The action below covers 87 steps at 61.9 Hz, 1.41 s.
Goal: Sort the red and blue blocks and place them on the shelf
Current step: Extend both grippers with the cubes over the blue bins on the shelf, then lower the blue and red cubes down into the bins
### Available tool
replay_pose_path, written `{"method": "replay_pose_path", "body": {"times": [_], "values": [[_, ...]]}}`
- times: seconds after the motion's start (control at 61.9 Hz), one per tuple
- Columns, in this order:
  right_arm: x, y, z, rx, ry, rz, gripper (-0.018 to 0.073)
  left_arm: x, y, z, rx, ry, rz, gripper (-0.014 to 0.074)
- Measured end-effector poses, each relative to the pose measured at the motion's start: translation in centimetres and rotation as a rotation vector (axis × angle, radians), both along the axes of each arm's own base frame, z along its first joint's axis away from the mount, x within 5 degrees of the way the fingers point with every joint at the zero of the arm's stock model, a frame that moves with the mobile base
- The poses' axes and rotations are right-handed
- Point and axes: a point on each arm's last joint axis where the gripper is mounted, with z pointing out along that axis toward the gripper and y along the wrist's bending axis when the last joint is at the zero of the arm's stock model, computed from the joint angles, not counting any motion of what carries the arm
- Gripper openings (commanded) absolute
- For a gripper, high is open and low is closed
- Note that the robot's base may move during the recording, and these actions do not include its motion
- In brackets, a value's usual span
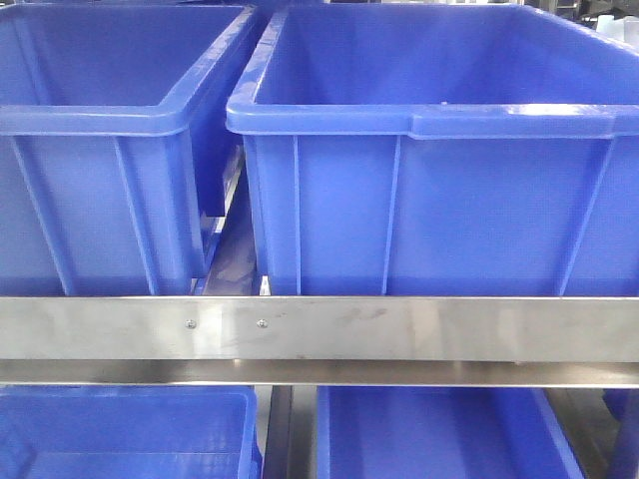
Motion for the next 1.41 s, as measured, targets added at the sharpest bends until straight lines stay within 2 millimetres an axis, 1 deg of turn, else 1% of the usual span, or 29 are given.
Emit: {"method": "replay_pose_path", "body": {"times": [0.857, 0.986, 1.05, 1.131, 1.228, 1.293, 1.406], "values": [[0.0, 0.0, 0.0, 0.0, 0.0, 0.0, 0.0059, 0.0, 0.0, 0.1, -0.002, -0.015, -0.004, 0.0127], [0.1, 0.0, 0.3, 0.002, -0.03, 0.003, 0.0059, 0.0, -0.1, 0.5, -0.006, -0.04, -0.011, 0.0127], [0.1, 0.0, 0.6, 0.004, -0.05, 0.004, 0.0059, 0.0, -0.1, 1.1, -0.009, -0.058, -0.011, 0.0127], [0.6, 0.1, 1.5, 0.005, -0.064, 0.006, 0.0059, 0.2, -0.1, 2.5, -0.014, -0.089, -0.011, 0.0127], [2.1, 0.2, 2.5, 0.004, -0.055, 0.007, 0.0059, 1.0, -0.3, 4.3, -0.016, -0.107, -0.011, 0.0127], [3.4, 0.4, 3.2, 0.002, -0.038, 0.007, 0.0059, 2.1, -0.4, 5.5, -0.016, -0.104, -0.011, 0.0127], [6.4, 1.1, 4.1, -0.002, 0.005, 0.034, 0.0059, 4.8, -0.9, 7.0, -0.011, -0.074, -0.011, 0.0127]]}}
